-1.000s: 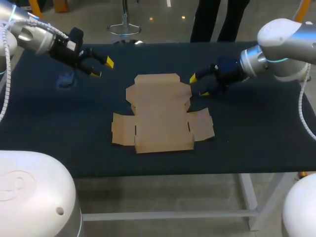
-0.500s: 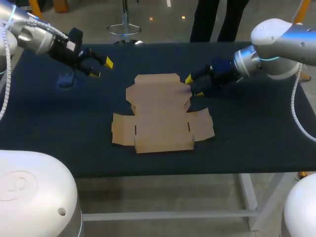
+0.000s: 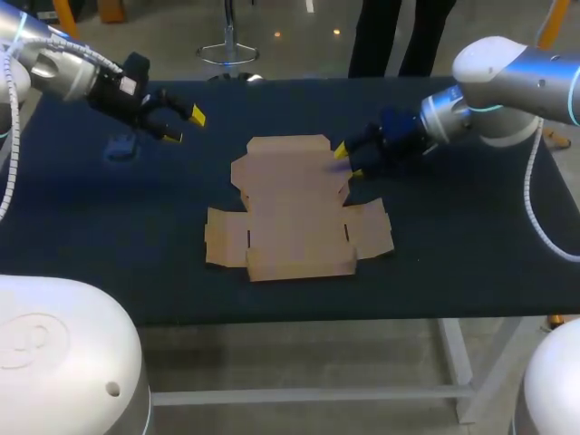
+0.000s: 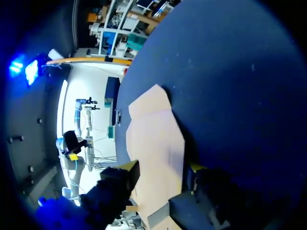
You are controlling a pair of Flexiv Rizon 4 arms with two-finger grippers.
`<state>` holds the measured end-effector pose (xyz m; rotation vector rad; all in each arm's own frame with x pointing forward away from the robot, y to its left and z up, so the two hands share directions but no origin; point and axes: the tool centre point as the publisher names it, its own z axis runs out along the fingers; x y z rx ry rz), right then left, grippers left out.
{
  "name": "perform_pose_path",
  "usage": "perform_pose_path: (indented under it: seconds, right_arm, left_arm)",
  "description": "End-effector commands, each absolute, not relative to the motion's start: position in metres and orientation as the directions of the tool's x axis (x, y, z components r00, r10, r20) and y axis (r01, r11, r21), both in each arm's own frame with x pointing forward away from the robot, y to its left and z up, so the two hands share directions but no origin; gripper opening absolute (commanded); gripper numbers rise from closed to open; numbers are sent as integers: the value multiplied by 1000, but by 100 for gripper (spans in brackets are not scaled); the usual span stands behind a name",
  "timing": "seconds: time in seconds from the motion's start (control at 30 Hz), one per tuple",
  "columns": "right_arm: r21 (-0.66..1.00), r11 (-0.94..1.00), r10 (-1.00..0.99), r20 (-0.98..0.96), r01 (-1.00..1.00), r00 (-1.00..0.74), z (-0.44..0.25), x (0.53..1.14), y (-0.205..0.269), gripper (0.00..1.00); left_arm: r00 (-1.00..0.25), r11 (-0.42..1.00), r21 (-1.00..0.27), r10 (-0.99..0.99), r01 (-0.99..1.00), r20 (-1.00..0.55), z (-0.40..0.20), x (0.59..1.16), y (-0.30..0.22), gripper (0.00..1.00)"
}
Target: Assemble the packaging by folding the flat box into shape, placing the metal phone stand inside, and closing the box properly
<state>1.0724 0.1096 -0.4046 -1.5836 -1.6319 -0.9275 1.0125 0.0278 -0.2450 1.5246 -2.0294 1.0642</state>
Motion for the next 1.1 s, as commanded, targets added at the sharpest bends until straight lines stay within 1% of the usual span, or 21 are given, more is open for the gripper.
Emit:
perform_pose_path:
  seconds: [0.03, 0.1, 0.17, 0.2, 0.23, 0.4, 0.5, 0.57, 0.63, 0.7, 0.73, 0.93, 1.1]
  right_arm:
    - [22, 35, 501, 865, 999, -36, -414, 1080, 113, 65]
    - [19, 37, 492, 870, 999, -35, -416, 1081, 115, 63]
    - [19, 36, 482, 876, 999, -34, -417, 1082, 117, 57]
    - [22, 37, 479, 877, 999, -37, -417, 1083, 118, 51]
    - [25, 36, 474, 880, 999, -39, -417, 1083, 119, 49]
    - [45, 36, 443, 895, 998, -57, -419, 1085, 121, 46]
    - [67, 35, 420, 904, 997, -75, -420, 1086, 122, 40]
    - [90, 28, 404, 910, 996, -94, -419, 1085, 122, 34]
    - [118, 22, 379, 918, 993, -117, -417, 1084, 120, 19]
    - [143, 16, 358, 923, 990, -139, -415, 1082, 118, 9]
    - [156, 14, 346, 926, 988, -151, -414, 1082, 118, 0]
    - [224, 5, 311, 926, 975, -215, -403, 1080, 116, 0]
    - [263, -2, 283, 926, 965, -251, -394, 1078, 115, 0]
  left_arm:
    - [-336, 125, -337, -639, -933, 692, -244, 1013, 29, 100]
    - [-337, 126, -339, -639, -932, 691, -244, 1013, 29, 100]
    - [-338, 127, -339, -638, -932, 691, -244, 1013, 29, 100]
    - [-339, 127, -340, -638, -932, 692, -244, 1013, 29, 100]
    - [-339, 127, -340, -637, -932, 692, -244, 1012, 29, 100]
    - [-341, 131, -339, -635, -932, 693, -245, 1012, 29, 100]
    - [-344, 140, -334, -633, -932, 694, -247, 1013, 28, 100]
    - [-345, 144, -333, -632, -932, 694, -248, 1013, 27, 100]
    - [-348, 150, -332, -630, -931, 694, -249, 1013, 27, 100]
    - [-352, 155, -331, -625, -931, 697, -249, 1013, 26, 100]
    - [-353, 157, -331, -624, -931, 697, -249, 1013, 25, 100]
    - [-376, 183, -338, -614, -923, 694, -251, 1012, 22, 100]
    - [-436, 210, -393, -589, -895, 680, -251, 1008, 21, 100]
